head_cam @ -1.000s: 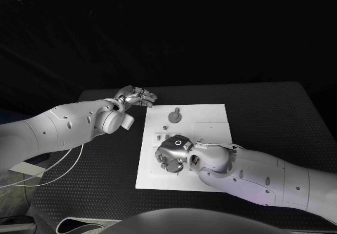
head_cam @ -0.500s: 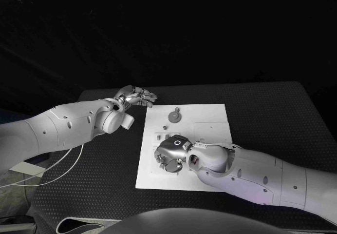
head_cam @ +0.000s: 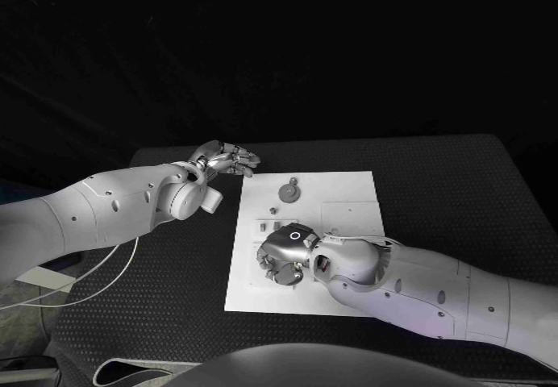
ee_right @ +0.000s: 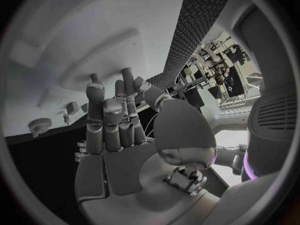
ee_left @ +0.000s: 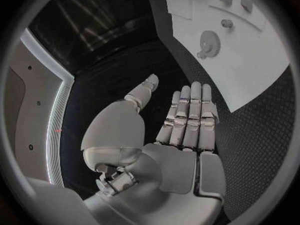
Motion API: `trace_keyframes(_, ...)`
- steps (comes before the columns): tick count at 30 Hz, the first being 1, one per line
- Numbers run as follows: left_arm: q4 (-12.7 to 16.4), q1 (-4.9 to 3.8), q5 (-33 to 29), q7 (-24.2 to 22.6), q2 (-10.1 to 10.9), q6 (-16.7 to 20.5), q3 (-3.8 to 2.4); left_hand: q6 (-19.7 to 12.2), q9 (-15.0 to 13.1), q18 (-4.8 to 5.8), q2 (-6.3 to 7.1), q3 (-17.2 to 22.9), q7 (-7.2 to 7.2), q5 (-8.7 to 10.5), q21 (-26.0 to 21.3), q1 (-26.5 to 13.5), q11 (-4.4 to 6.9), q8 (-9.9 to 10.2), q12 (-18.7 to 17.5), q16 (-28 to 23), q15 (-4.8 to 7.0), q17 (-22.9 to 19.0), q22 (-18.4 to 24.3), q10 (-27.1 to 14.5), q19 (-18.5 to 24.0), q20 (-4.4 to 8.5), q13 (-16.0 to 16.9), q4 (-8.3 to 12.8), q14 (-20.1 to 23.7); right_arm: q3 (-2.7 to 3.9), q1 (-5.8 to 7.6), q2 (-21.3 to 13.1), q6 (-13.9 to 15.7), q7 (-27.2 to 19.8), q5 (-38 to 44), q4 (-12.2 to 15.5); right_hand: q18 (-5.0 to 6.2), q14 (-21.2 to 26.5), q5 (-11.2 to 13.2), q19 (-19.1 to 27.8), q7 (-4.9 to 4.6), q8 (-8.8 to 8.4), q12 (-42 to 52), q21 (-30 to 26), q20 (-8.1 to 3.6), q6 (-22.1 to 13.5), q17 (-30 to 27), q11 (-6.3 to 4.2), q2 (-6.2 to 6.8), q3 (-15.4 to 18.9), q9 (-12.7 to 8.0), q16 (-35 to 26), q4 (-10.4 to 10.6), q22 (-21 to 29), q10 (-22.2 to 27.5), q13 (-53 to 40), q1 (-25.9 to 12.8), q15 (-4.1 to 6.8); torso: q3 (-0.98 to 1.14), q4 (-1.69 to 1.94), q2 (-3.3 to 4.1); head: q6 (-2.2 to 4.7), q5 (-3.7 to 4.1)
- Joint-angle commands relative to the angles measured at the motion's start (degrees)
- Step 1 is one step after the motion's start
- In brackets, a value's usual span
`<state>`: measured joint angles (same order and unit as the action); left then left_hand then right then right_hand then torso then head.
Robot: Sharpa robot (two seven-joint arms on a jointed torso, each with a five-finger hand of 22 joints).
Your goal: Assemble the parts on the task board
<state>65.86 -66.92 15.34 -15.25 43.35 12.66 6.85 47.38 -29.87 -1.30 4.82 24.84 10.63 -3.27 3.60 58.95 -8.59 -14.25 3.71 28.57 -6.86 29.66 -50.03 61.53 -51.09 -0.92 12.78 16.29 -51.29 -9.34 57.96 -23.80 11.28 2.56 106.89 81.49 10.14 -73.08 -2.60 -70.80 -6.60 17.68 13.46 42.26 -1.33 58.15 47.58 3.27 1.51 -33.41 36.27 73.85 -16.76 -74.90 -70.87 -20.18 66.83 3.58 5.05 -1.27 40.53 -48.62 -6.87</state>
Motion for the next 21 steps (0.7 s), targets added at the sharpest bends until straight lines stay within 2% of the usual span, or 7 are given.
trace_keyframes(1, 0.12, -0.09, -0.11, -0.37, -0.09, -0.58, -0.05, -0.32, 0.09, -0.4, -0.24, -0.34, -0.07, 0.13, 0.36, -0.46, -0.21, -0.37, 0.24, -0.32, -0.15, 0.07, 0.08, -0.11, 0.19, -0.4, -0.08, -0.13, -0.19, -0.56, -0.54, -0.29, -4.45, 0.37, 0.33, -0.33, 4.86, 0.39, -0.19, -0.06, 0.02, 0.09, -0.09, 0.16, -0.43, 0.35, 0.01, -1.38, 0.07, 0.16, 0.06, -0.28, 0.0, -1.15, -1.86, -0.08, 0.54, 0.92, 0.02, 0.02, 0.01, -0.06, 0.0)
trace_keyframes(11, 0.2, -0.09, -0.11, -0.36, -0.01, -0.58, -0.05, -0.32, 0.1, -0.41, -0.24, -0.34, -0.07, 0.13, 0.37, -0.46, -0.21, -0.37, 0.24, -0.33, -0.15, 0.08, 0.09, -0.1, 0.19, -0.4, -0.08, -0.13, -0.19, -0.65, -0.54, -0.44, -3.73, 0.27, -0.7, -0.45, 4.86, 0.43, -0.18, 0.16, -0.05, -0.29, -0.54, 0.14, -0.34, -0.05, 0.08, -1.14, 0.59, 0.34, -0.04, -0.41, 0.01, -1.17, -1.22, -0.27, 0.28, 0.69, 0.0, 0.0, 0.0, -0.05, 0.01)
trace_keyframes(13, 0.2, -0.09, -0.11, -0.36, 0.0, -0.57, -0.05, -0.32, 0.1, -0.41, -0.24, -0.35, -0.07, 0.13, 0.36, -0.46, -0.21, -0.37, 0.24, -0.34, -0.15, 0.09, 0.09, -0.1, 0.19, -0.4, -0.08, -0.13, -0.19, -0.66, -0.54, -0.44, -3.31, 0.18, -1.12, -0.49, 4.86, 0.45, -0.18, 0.27, -0.19, -0.68, -0.91, 0.15, -0.28, -0.61, 0.13, -0.9, 1.9, 0.66, -0.16, -0.43, 0.04, -1.19, -0.63, -0.31, 0.12, 0.45, 0.0, 0.0, 0.0, -0.05, 0.01)
trace_keyframes(15, 0.2, -0.09, -0.11, -0.36, 0.02, -0.57, -0.05, -0.32, 0.1, -0.4, -0.24, -0.35, -0.07, 0.13, 0.36, -0.46, -0.21, -0.37, 0.24, -0.34, -0.15, 0.09, 0.09, -0.1, 0.19, -0.4, -0.08, -0.13, -0.19, -0.67, -0.54, -0.43, -3.19, 0.08, -1.51, -0.5, 4.86, 0.5, -0.17, 0.35, -0.87, -1.67, -1.91, 0.09, -0.21, -2.23, 0.24, -0.15, 3.38, 0.84, -0.48, -0.44, 0.14, -1.13, 0.98, -0.21, -0.1, -0.28, 0.0, 0.0, 0.0, -0.05, 0.01)
trace_keyframes(21, 0.17, -0.09, -0.11, -0.36, 0.01, -0.64, -0.05, -0.32, 0.1, -0.4, -0.23, -0.36, -0.08, 0.13, 0.36, -0.47, -0.21, -0.38, 0.24, -0.36, -0.15, 0.11, 0.1, -0.1, 0.19, -0.4, -0.09, -0.13, -0.2, -0.69, -0.53, -0.46, -1.93, -0.47, -2.96, -0.69, 4.86, 0.75, -0.16, 0.45, -2.55, -3.55, -3.48, -0.02, -0.09, -5.67, 0.51, 1.02, 6.04, 1.5, -0.96, -0.33, 0.5, -1.08, 3.44, -0.21, -1.59, -1.43, 0.0, 0.0, 0.0, -0.08, -0.01)
